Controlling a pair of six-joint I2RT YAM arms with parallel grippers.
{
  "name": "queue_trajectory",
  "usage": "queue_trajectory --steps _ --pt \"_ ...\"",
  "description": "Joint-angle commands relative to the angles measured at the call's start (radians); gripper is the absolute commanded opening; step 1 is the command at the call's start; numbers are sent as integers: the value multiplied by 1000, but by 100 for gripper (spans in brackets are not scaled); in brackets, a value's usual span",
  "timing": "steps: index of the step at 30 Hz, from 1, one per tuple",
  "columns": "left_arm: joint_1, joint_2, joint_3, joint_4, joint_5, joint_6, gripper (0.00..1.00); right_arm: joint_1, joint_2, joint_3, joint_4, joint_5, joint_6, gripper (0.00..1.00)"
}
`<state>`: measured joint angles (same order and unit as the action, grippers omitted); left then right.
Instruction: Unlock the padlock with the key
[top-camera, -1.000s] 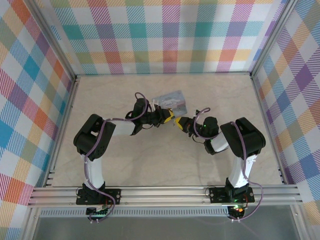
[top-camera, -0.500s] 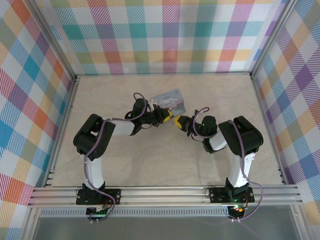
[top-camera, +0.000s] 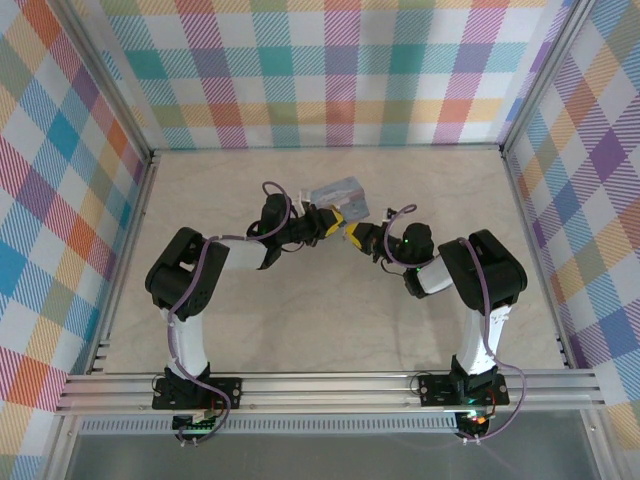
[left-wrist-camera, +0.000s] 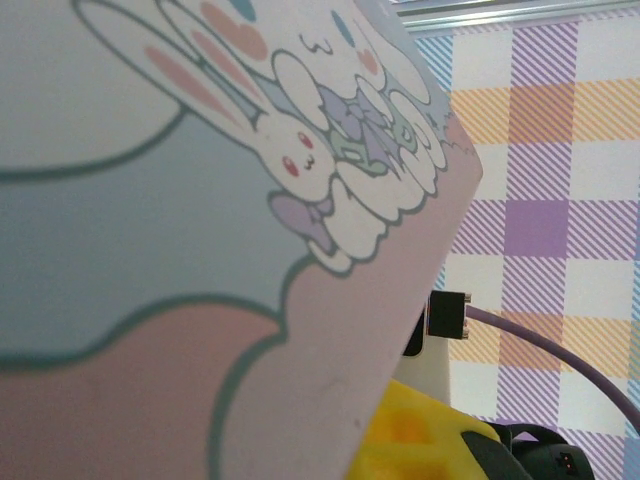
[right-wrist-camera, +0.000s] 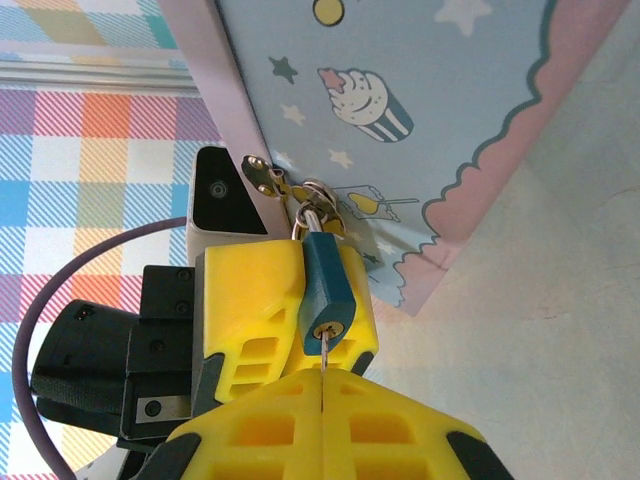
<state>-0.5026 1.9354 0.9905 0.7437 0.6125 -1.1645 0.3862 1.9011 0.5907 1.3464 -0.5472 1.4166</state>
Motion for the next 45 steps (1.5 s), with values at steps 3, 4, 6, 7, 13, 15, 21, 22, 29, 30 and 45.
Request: queue_trajectory --steps 3,4,6,7,13,15,21,22,29,30,45 --pt "-44 -7 -6 39 148 -26 0 5 11 61 63 46 44 0" --pt "-44 -6 -8 40 149 -26 0 4 15 57 63 58 60 0" --pt "-44 -6 -11 36 151 -24 0 2 24 61 63 60 94 0" --pt "-44 -5 -15 36 150 -23 0 3 24 63 63 58 101 0" --pt "-44 0 -23 41 149 -23 0 -13 18 43 62 65 113 0" --pt "-44 -3 -27 51 149 -24 0 -25 25 33 62 64 113 0" --pt "-43 -7 -24 58 149 -27 0 -36 53 26 62 59 93 0" --pt "-42 -9 -24 58 148 -27 0 -41 56 23 62 60 94 0" --pt "-42 -9 -30 61 146 -27 0 -68 47 17 62 45 93 0" --pt "-42 -9 -31 63 147 -27 0 -70 47 18 62 41 91 0" --pt "-42 -16 -43 89 108 -42 0 57 45 -18 62 136 75 0"
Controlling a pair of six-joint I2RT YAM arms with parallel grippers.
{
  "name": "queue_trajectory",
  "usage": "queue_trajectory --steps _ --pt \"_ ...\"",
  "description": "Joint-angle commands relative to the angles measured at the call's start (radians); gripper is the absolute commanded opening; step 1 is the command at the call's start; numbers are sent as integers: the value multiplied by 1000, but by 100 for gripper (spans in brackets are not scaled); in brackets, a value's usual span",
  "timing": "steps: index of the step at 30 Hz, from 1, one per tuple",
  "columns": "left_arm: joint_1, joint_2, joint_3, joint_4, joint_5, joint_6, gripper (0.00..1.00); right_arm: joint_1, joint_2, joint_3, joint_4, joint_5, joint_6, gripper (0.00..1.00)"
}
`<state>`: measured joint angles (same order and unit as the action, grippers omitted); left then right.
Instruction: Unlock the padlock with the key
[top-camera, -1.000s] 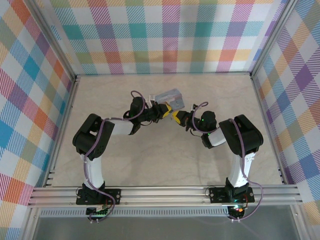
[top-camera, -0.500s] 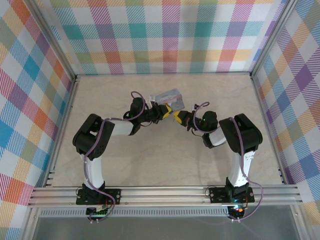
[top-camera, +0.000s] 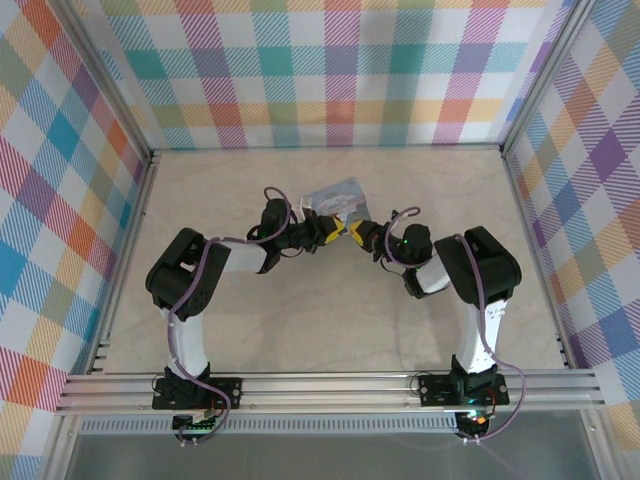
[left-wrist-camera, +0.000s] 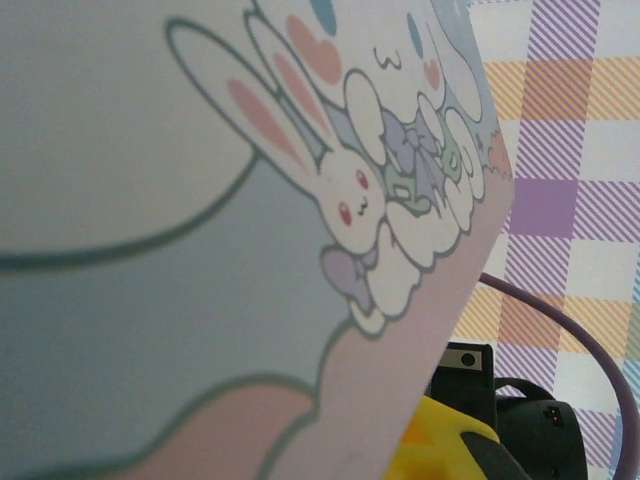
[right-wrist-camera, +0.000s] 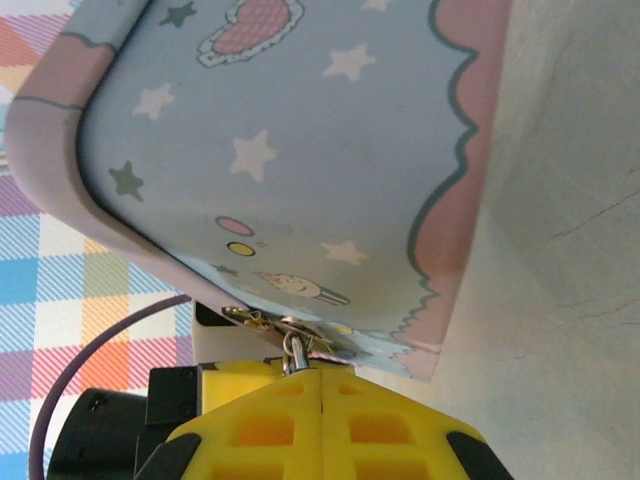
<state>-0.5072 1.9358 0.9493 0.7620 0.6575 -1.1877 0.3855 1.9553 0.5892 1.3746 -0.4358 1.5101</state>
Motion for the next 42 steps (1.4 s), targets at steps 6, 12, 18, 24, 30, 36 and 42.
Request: queue_trajectory --steps 6,12,18,24,30,36,42 --pt "-37 -8 -11 92 29 -34 0 138 -51 -101 34 188 -41 0" --pt "-37 -11 -14 93 13 -35 0 203 -60 -113 33 276 -55 0" --pt "-37 -17 -25 89 20 -27 0 207 -93 -123 34 343 -63 0" --pt "-23 -31 -30 35 17 22 0 188 -131 -176 25 310 -113 0" --pt "-19 -49 5 -248 -11 232 0 161 -229 -247 -128 250 -190 2" --pt "-16 -59 23 -420 -74 373 0 161 -410 -249 -430 226 -320 12" --pt "-11 -94 82 -666 -174 551 3 170 -544 -203 -716 200 -452 16"
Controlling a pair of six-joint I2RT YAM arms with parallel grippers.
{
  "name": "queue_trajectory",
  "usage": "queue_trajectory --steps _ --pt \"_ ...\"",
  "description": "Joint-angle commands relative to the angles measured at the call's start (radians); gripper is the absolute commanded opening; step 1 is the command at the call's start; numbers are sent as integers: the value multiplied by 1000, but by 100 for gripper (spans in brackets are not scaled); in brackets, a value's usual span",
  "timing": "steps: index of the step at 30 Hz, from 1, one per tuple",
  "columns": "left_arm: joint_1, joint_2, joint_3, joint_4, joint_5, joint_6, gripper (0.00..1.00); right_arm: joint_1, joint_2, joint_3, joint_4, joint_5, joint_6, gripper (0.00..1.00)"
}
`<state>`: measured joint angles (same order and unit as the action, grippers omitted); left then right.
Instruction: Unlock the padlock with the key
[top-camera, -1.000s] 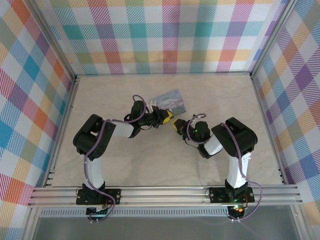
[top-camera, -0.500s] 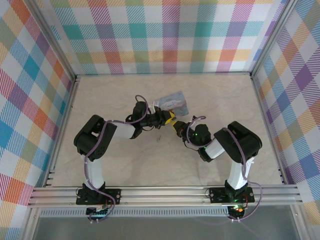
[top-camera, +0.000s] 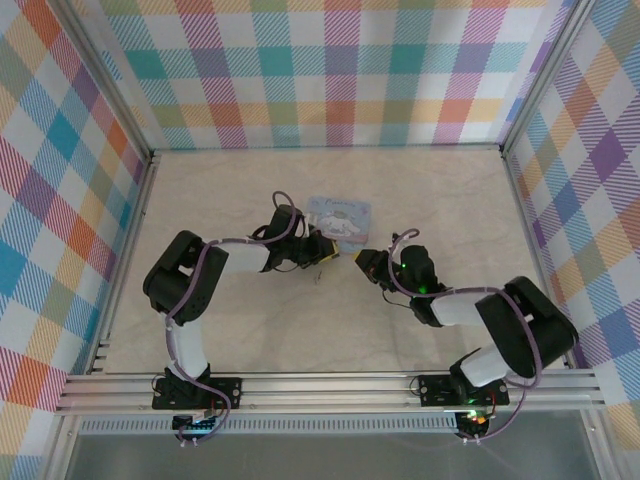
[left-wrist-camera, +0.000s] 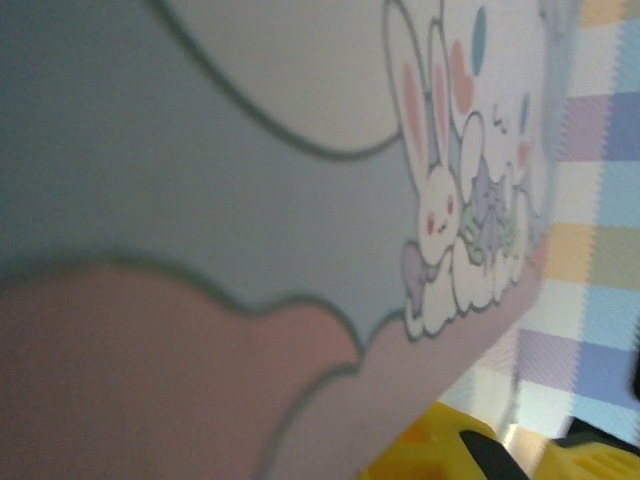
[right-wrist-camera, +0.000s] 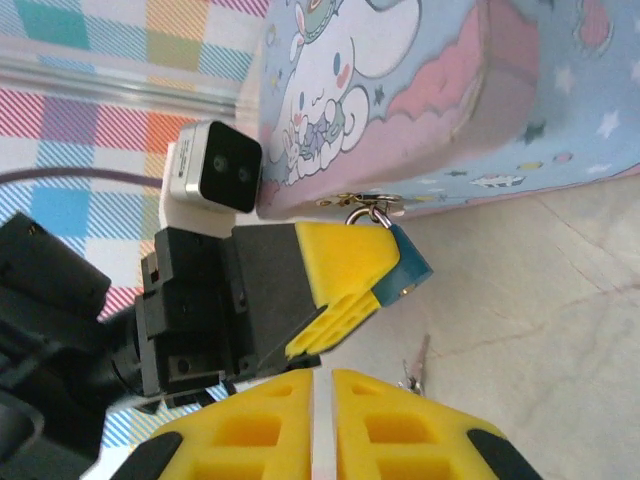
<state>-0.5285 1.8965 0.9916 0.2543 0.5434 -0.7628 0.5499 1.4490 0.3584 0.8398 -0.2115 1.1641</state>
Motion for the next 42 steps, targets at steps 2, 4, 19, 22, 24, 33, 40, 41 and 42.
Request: queue_trajectory --steps 2,4,19,22,24,33,40,41,42 --pt "10 -56 41 -168 -69 135 6 5 -58 38 -247 -27 -131 18" --pt "10 -50 45 -167 -63 129 11 6 -59 50 -290 -38 -151 19" --pt "10 -230 -131 -222 -162 148 43 123 -13 217 -627 31 -332 37" --pt "10 -309 -195 -241 -212 145 43 165 32 288 -703 78 -361 39" --pt "10 -375 -242 -254 -262 139 44 189 69 332 -730 97 -370 39" --pt "12 -692 -417 -362 -543 80 67 276 302 610 -925 200 -426 41" --pt "16 -700 -403 -399 -533 97 67 310 436 745 -1002 237 -439 33" --pt "17 -694 -403 -396 -531 97 67 313 448 757 -1011 241 -440 31" --pt "18 -690 -403 -394 -530 96 67 317 456 766 -1023 253 -440 30"
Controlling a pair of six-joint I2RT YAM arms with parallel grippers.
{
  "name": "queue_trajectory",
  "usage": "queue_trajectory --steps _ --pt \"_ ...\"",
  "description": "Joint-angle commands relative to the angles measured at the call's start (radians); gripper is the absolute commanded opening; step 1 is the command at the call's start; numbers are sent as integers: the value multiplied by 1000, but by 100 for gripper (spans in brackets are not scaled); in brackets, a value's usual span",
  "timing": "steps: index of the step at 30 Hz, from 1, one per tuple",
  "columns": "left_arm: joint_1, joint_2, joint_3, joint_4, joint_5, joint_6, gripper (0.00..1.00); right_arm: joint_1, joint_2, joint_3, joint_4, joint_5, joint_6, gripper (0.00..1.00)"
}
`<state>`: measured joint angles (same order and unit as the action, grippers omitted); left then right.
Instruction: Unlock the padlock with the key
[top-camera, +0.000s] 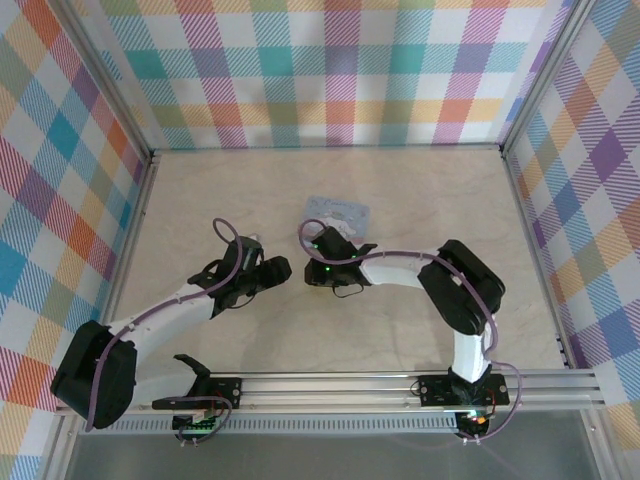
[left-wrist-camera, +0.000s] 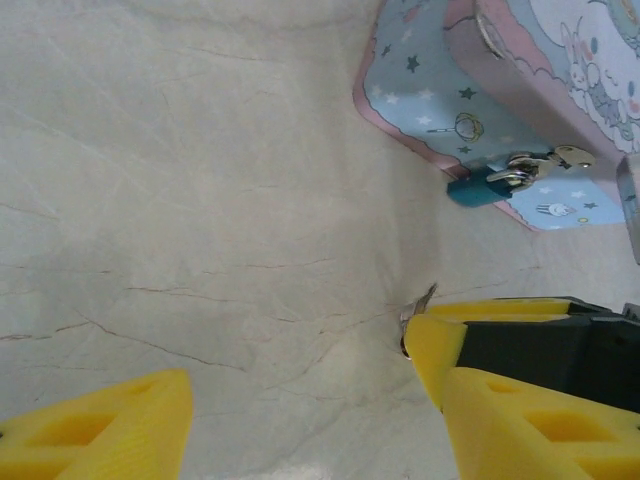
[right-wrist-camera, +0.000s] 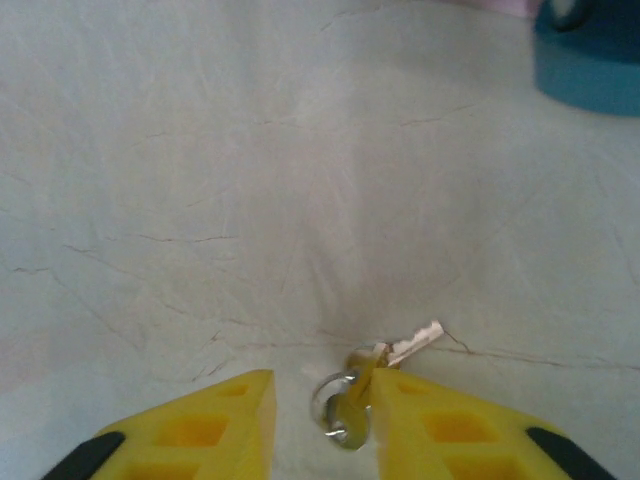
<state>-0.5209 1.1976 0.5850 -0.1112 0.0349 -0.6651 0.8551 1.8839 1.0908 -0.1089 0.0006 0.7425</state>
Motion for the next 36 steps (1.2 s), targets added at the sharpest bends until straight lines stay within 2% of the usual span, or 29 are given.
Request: queue_trajectory --steps 1,6,7,13,17,21,23,25,28,36 --pt "12 14 4 -27 -17 -4 67 15 28 41 -83 50 -22 30" --pt "16 31 6 -26 -10 -6 67 19 49 44 -97 57 -28 21" --pt "18 34 6 -24 -10 -7 67 19 52 41 -93 55 -31 16" --pt "19 64 15 -15 4 -14 66 21 47 40 -97 62 -53 1" --pt "19 68 24 -18 6 -15 66 22 -12 9 -65 66 -78 0" --pt "22 39 19 15 32 -19 67 16 -162 -86 47 24 -127 0" --pt "27 14 19 51 69 -21 67 12 -247 -134 95 2 -156 0" --pt "38 -17 21 91 112 -47 73 0 -351 -181 145 -48 -197 0" --pt "64 -52 16 214 234 -68 72 -16 -496 -238 207 -124 -253 0" --pt "81 -86 47 533 525 -142 68 -114 -758 -256 165 -275 -272 0"
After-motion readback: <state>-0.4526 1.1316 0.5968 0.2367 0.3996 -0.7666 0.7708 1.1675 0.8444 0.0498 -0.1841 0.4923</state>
